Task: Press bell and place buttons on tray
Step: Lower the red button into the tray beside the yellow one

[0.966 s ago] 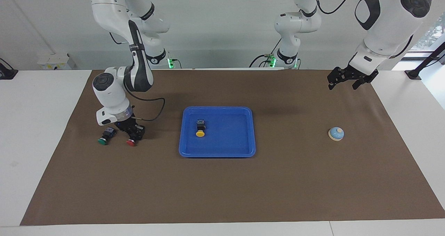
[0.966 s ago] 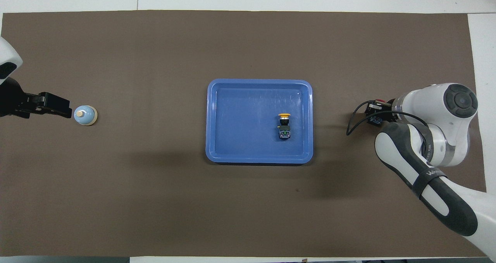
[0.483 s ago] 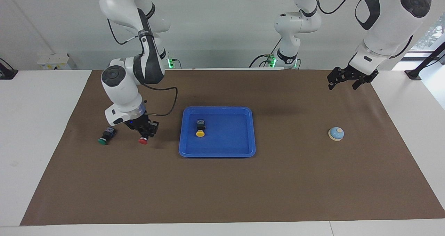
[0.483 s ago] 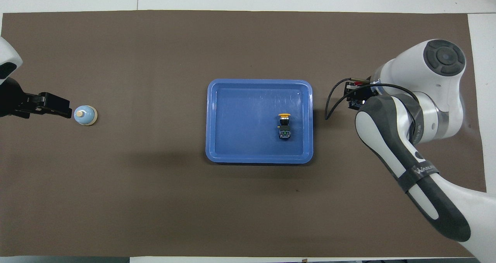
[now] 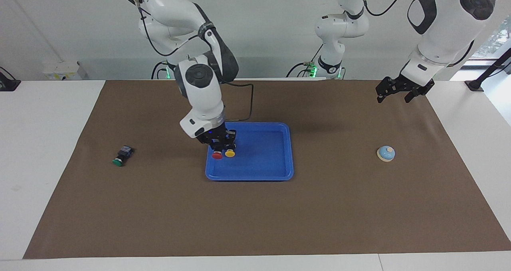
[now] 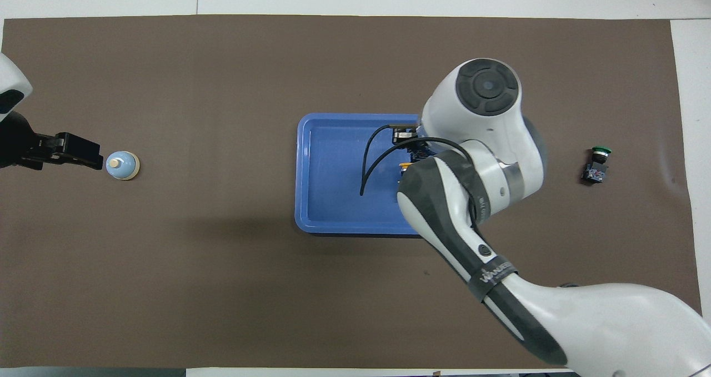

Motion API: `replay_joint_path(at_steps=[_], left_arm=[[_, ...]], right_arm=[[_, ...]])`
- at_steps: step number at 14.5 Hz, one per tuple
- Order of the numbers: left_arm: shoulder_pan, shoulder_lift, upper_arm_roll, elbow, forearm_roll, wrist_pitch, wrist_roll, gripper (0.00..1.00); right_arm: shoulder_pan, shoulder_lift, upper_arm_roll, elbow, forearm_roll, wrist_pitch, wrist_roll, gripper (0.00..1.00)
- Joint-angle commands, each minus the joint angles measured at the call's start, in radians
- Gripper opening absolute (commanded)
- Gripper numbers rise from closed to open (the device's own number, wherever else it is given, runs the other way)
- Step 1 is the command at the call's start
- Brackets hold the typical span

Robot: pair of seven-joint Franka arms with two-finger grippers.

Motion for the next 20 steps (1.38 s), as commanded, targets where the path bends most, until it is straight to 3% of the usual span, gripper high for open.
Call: replay_joint_path(at_steps=[1,6,10,11,12,15,20], left_arm=[[-0.004,-0.011,0.006,-0.007,-0.007,0.002,-0.005,1.0],[-0.004,-0.011,0.006,-0.007,-0.005,0.002,-0.005,1.0],[-0.004,-0.011,0.006,-0.007,-0.007,0.002,-0.005,1.0],[-0.004,-0.012,0.006,-0.007,-0.007,0.002,-0.005,1.0],[-0.004,-0.011,0.006,-0.007,-0.005,0.002,-0.006,1.0],[-0.004,-0.011,0.006,-0.007,-0.005,0.002,-0.005,1.0],[-0.004,-0.011,0.006,-0.007,-0.007,0.002,-0.005,1.0]], right_arm=[[0.064,0.081,-0.002,0.061,-0.013,0.011,0.005,0.0],[0.107,0.107,0.0,-0.057,-0.034,0.185,-0.067,0.0],[0.11,0.096,0.0,-0.085,-0.03,0.183,-0.046,0.0],[0.11,0.096,0.0,-0.077,-0.03,0.176,-0.014,0.31],[0.108,0.096,0.0,-0.068,-0.026,0.165,0.02,0.99],[0.081,0.072,-0.003,-0.005,-0.016,0.055,0.114,1.0],[-0.15,-0.068,-0.006,-0.002,-0.017,-0.076,0.027,1.0]])
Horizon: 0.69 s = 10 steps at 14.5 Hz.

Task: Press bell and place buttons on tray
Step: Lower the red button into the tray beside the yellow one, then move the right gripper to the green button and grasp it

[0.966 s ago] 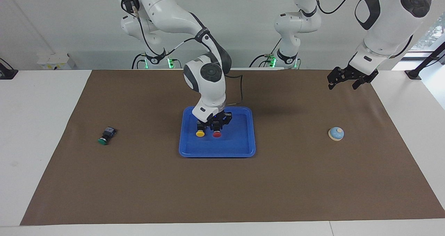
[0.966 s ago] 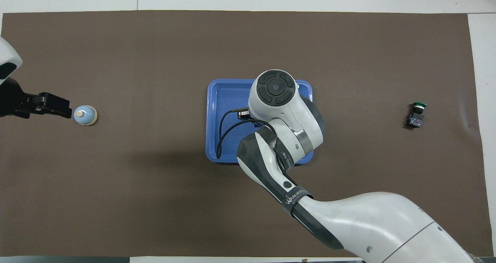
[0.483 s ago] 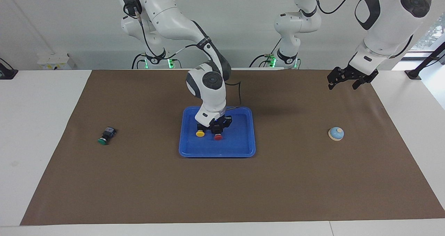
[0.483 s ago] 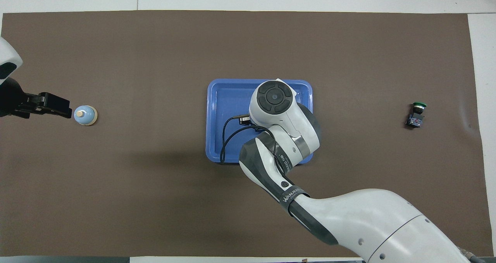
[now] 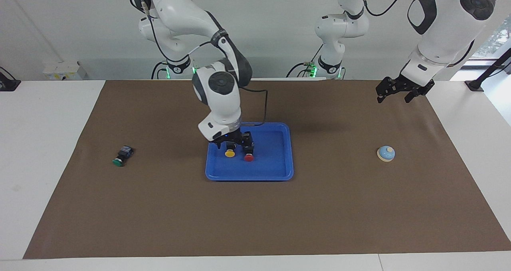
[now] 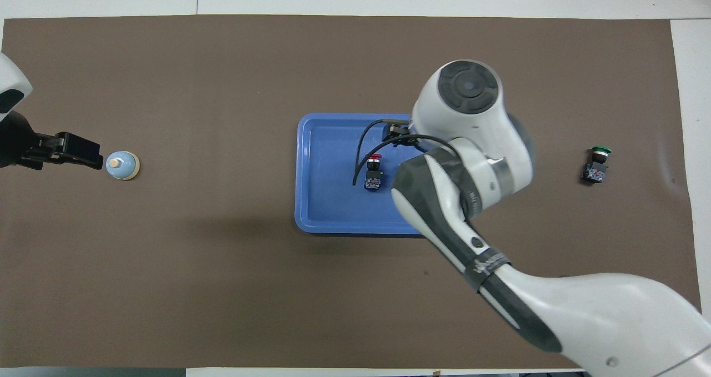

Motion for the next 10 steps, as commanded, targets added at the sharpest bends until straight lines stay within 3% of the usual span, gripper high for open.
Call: replay_joint_path(at_steps=[1,6,10], left_arm=[[-0.004,-0.012,0.006,-0.007,-0.005,0.002,-0.005,1.0],[-0.004,-0.012,0.006,-0.007,-0.005,0.002,-0.006,1.0],[-0.004,-0.011,0.006,-0.007,-0.005,0.002,-0.006,1.0]], right_arm=[[-0.14,-0.079,0.01,-0.018,0.003,-0.074,-0.097,1.0],[-0.387,-0.105,0.006,-0.054,-0.022,-0.138,-0.305,1.0],[-0.558,-0.167,0.006,-0.223,-0.023,-0.054,-0.469,1.0]])
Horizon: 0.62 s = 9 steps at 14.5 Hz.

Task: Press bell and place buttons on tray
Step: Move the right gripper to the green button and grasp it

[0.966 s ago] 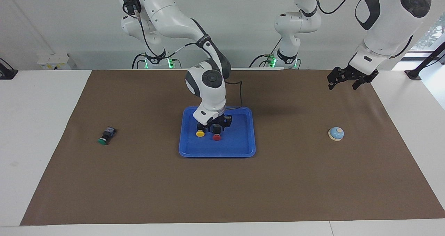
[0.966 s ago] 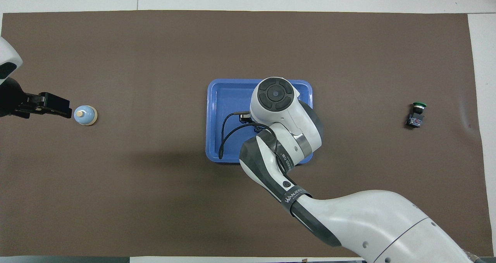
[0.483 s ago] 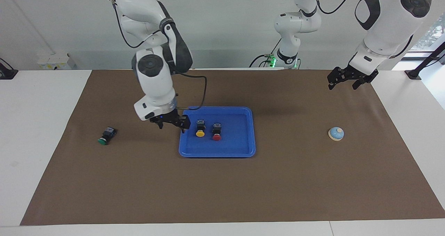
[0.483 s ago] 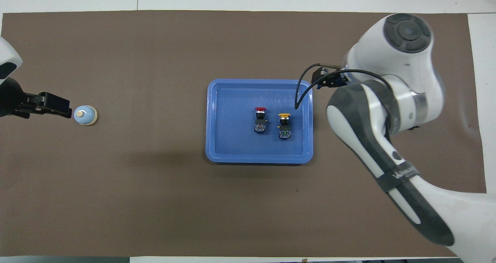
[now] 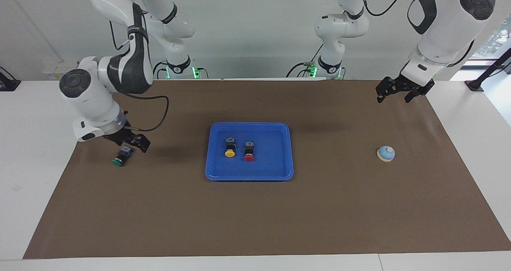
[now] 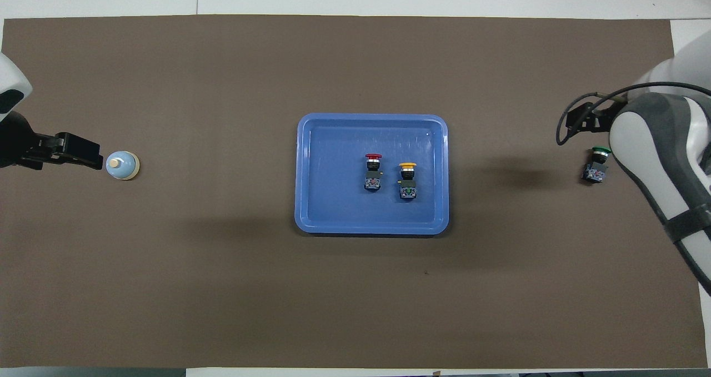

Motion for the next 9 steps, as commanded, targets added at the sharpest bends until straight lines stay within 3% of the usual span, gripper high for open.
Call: replay_joint_path(at_steps=[1,6,9], left_arm=[[-0.004,-0.011,0.006,-0.007,-0.007,0.002,-0.005,1.0],[-0.004,-0.011,0.006,-0.007,-0.007,0.002,-0.005,1.0],[-0.004,-0.011,0.006,-0.007,-0.005,0.002,-0.005,1.0]], right_arm=[[-0.1,-0.081,0.013,-0.187,-0.008,0.141,-0.106,1.0],[-0.162,-0.133,0.015,-0.463,-0.008,0.523,-0.156,1.0],[-0.165,-0.101,0.015,-0.508,-0.004,0.625,-0.164,1.0]])
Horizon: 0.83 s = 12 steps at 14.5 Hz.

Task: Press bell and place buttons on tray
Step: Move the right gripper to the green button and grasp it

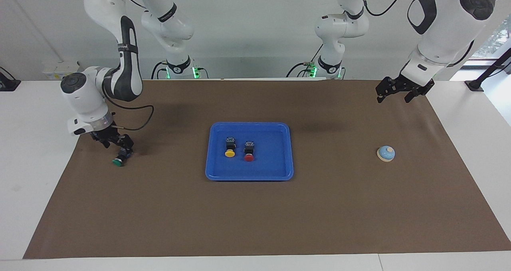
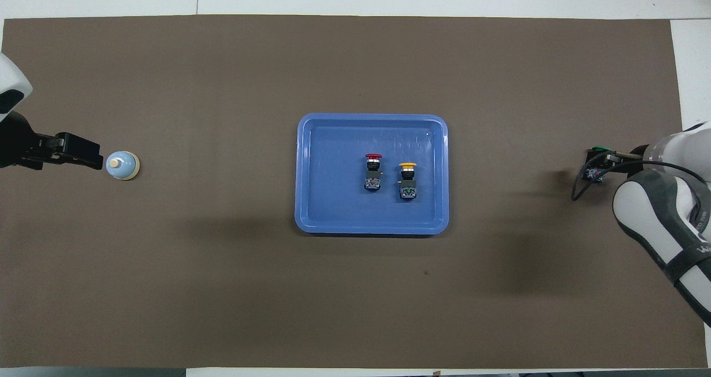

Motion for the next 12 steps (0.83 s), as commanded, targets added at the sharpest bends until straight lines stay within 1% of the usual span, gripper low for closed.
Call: replay_joint_path(at_steps=[1,3,4,5,6,10,11,12], left_arm=[[-0.004,-0.011,0.006,-0.007,-0.007,0.002,-0.005,1.0],[-0.004,-0.012,0.006,-0.007,-0.007,0.002,-0.005,1.0],[-0.004,-0.012,0.006,-0.007,-0.005,0.002,-0.006,1.0],[-0.004,-0.012,0.006,-0.007,-0.005,0.002,-0.005,1.0],[-0.004,-0.012,0.006,-0.007,-0.007,0.002,-0.005,1.0],[-0.004,-0.012,0.006,-0.007,-0.007,0.002,-0.005,1.0],[-0.004,-0.011,0.006,-0.007,-0.005,0.002,-0.005,1.0],[-0.004,-0.011,0.006,-0.007,-0.005,0.002,-0.005,1.0]], right_arm=[[-0.026,-0.001,0.015,-0.048,-0.001,0.063,-0.028,1.0],[-0.027,0.01,0.017,-0.061,-0.001,0.099,-0.032,1.0],[-0.027,0.011,0.017,-0.061,-0.001,0.097,-0.035,0.73],[-0.027,0.011,0.017,-0.059,-0.001,0.091,-0.038,0.39],[-0.027,0.011,0.017,-0.059,-0.001,0.088,-0.043,0.0],[-0.021,0.005,0.018,-0.045,0.003,0.033,-0.049,0.0],[-0.014,0.0,0.018,-0.029,0.003,0.005,-0.048,0.0],[0.0,-0.003,0.026,0.013,0.003,-0.057,-0.042,0.0]])
